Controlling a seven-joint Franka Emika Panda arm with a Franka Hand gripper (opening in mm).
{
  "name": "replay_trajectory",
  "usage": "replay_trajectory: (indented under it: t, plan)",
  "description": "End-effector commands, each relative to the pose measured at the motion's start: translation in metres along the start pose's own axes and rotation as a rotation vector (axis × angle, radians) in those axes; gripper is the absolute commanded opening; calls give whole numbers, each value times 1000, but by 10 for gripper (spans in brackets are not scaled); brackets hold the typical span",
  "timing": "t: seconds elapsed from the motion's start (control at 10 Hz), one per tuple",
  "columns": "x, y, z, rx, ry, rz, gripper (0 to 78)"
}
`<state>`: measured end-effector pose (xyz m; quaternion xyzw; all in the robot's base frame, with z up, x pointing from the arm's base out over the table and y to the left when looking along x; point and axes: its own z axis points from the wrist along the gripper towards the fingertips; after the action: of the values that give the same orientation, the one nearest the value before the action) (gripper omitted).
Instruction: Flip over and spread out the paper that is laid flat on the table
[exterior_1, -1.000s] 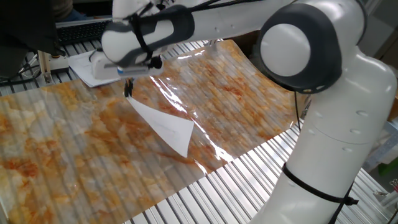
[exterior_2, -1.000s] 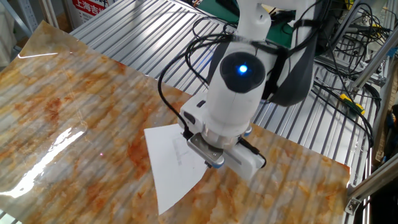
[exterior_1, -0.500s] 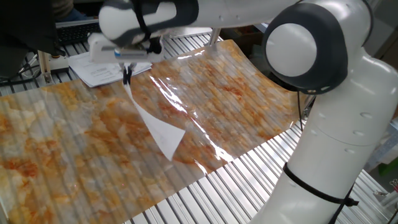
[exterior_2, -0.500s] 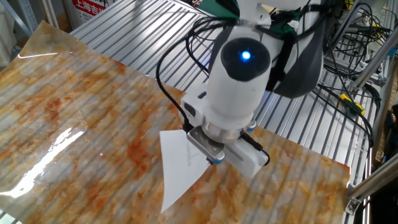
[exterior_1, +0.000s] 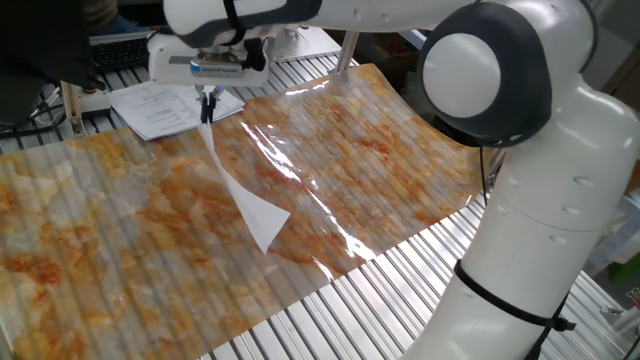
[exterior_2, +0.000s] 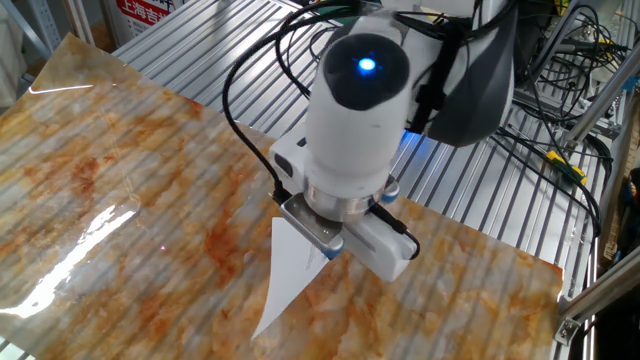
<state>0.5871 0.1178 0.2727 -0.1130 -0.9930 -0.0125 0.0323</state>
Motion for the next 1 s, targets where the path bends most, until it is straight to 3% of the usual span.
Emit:
replay_trajectory:
  t: [0.1,0.3,0.8,1.0]
  plan:
    - [-1,0,-2,-27,-99,-26,13]
    - [-1,0,-2,-27,-118,-47,13]
    - [-1,0,-2,-28,-122,-56,13]
    - [1,0,-14,-53,-102,-40,13]
